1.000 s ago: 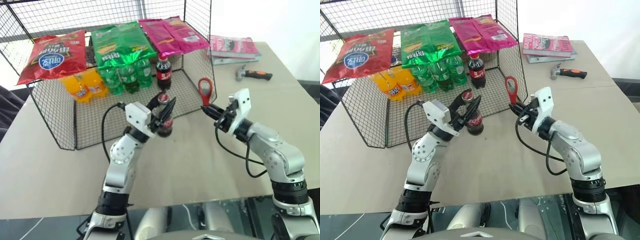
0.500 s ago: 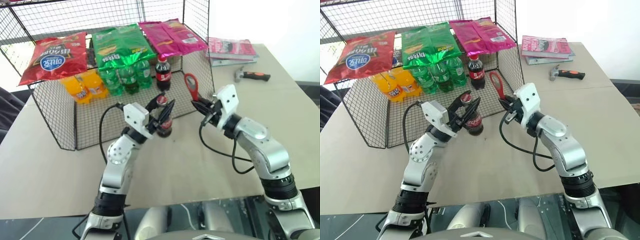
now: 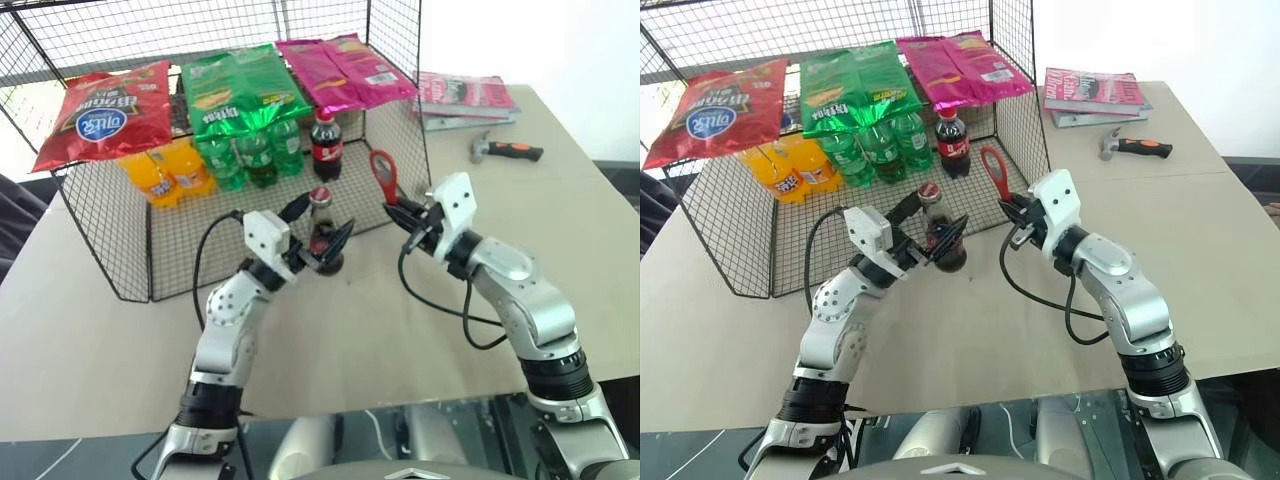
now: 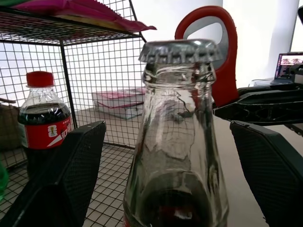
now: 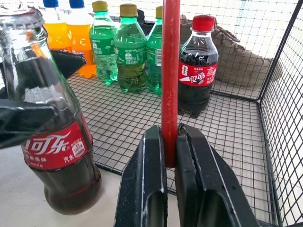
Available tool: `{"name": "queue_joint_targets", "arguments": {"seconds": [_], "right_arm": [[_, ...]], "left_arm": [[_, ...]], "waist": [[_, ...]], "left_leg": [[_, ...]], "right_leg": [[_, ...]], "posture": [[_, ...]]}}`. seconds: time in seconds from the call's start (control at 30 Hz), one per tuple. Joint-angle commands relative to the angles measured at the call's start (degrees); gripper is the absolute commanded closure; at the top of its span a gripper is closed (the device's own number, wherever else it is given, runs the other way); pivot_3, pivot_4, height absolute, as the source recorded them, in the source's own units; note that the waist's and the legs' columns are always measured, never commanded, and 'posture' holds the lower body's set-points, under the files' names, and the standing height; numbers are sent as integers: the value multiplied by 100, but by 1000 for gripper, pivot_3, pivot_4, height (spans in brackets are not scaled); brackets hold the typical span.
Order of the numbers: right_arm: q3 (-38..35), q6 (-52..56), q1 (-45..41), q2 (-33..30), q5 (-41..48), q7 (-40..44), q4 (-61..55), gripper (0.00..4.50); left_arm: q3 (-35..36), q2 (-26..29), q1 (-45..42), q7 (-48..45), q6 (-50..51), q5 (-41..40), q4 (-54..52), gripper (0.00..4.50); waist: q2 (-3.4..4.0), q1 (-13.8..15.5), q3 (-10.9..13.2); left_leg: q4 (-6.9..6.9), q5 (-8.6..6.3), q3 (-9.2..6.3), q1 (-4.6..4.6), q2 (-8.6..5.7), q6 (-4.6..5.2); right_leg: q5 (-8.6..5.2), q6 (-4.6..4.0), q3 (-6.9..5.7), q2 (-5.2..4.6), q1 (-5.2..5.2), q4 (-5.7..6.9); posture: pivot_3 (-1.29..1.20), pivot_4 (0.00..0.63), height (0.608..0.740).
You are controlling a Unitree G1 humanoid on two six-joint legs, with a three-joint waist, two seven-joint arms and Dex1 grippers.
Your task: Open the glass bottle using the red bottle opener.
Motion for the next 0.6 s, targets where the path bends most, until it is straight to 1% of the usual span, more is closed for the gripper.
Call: {"name": "queue_joint_targets", "arguments": {"seconds": [0.03, 0.17, 0.3, 0.6], "right_arm": [[-146, -94, -13, 3, 15, 16, -116, 4500], [-156, -99, -24, 8, 16, 19, -86, 4500], [-164, -99, -25, 22, 15, 3, -84, 4500], [-186, -57, 4, 27, 18, -44, -144, 4500]], "left_arm": [[137, 151, -114, -350, 56, -309, -144, 56], [229, 378, -232, -834, 286, -622, 9, 56], [252, 569, -361, -1247, 429, -736, 299, 56], [331, 657, -842, -1765, 457, -742, 923, 56]], "waist": [[0, -2, 0], [0, -5, 0], [2, -37, 1], [0, -96, 2]], "left_leg": [[-2, 0, 0, 1, 0, 0], [-11, 0, 0, 0, 0, 0], [-17, 0, 0, 1, 0, 0], [-22, 1, -2, 0, -1, -1]], "right_leg": [[0, 0, 0, 0, 0, -1], [0, 0, -1, -1, -2, -4], [0, 0, -1, 0, -4, -5], [0, 0, -2, -2, -7, -6]], "posture": [[0, 150, 740], [0, 150, 740], [0, 150, 740], [0, 150, 740]]}}
